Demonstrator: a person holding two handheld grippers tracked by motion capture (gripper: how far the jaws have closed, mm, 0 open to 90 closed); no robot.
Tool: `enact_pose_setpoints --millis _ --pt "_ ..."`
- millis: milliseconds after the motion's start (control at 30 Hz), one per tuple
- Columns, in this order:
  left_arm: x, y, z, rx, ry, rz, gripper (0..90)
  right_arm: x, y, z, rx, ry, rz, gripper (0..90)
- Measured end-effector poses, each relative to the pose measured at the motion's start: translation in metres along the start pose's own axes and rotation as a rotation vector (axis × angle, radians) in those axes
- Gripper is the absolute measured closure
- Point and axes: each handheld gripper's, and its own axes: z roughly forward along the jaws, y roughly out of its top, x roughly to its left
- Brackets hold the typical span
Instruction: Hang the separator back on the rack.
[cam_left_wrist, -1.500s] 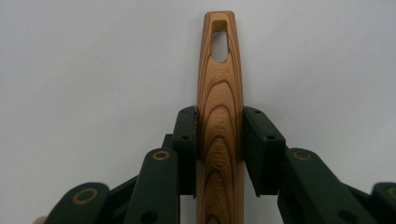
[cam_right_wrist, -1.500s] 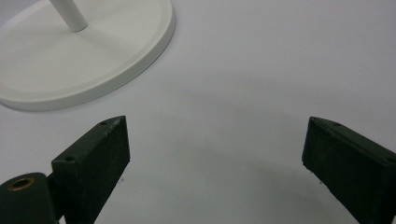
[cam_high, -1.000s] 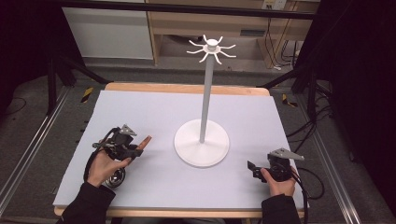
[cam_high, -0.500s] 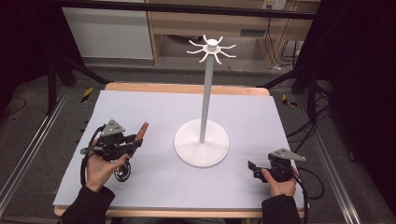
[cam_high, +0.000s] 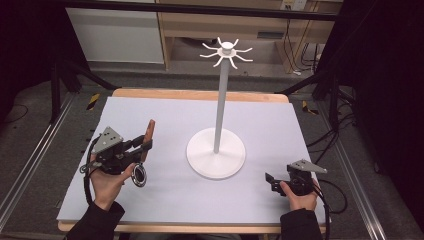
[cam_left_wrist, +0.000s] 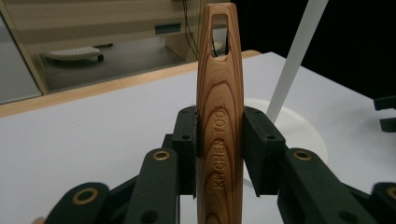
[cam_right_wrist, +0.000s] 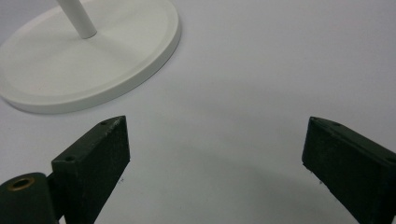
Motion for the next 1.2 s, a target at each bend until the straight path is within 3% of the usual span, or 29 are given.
enact_pose_setpoints --millis 267,533,867,1200 --pt "-0.005 0.013 -0.005 -0.078 -0.012 -0.013 67.6 -0.001 0.0 -0.001 -0.006 0.004 0.01 8.0" --pt "-0.016 0.042 -0.006 -0.15 -0.047 0.003 67.6 -0.001 -0.001 0.002 -0.003 0.006 0.001 8.0" --pt "-0.035 0.07 0.001 -0.177 -0.068 0.057 67.6 0.0 -0.001 0.003 0.003 0.005 -0.002 8.0" --pt "-0.045 0.093 0.003 -0.21 -0.09 0.086 67.6 0.001 -0.001 0.003 0.006 0.01 -0.002 7.9"
